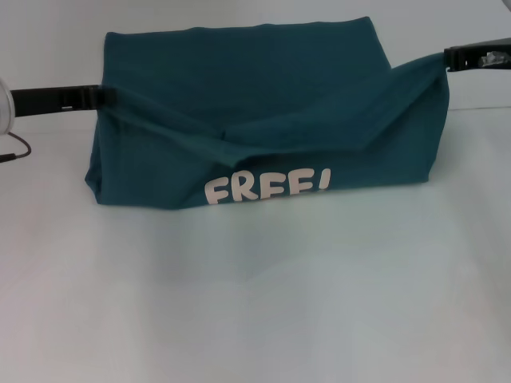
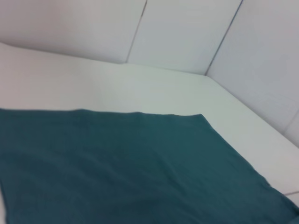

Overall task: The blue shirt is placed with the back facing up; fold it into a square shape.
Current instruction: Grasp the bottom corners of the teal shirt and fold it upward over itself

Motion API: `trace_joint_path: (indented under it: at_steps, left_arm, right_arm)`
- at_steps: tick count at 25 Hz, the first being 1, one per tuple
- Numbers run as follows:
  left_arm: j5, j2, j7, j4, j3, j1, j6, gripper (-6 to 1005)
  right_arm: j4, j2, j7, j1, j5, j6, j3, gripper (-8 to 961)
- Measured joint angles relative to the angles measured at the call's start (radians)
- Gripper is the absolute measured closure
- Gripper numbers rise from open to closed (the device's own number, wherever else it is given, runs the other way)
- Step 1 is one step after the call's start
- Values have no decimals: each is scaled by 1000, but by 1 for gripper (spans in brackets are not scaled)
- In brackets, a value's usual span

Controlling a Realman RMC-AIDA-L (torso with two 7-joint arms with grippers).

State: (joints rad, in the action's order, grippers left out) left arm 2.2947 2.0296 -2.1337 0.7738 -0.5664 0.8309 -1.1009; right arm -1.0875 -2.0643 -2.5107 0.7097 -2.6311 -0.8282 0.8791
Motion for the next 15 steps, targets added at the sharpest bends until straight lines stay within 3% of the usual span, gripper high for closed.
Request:
trace_joint_path:
  at_steps: [7,15]
  left_arm:
    - [0,24,35,-2,-44,3,125,955]
    - [0,66,108,-13,-100,2,283,954]
  right_arm:
    - [63,-9,20,20,2,148,6,942]
    - [177,-9,32,54,1,280,11,941]
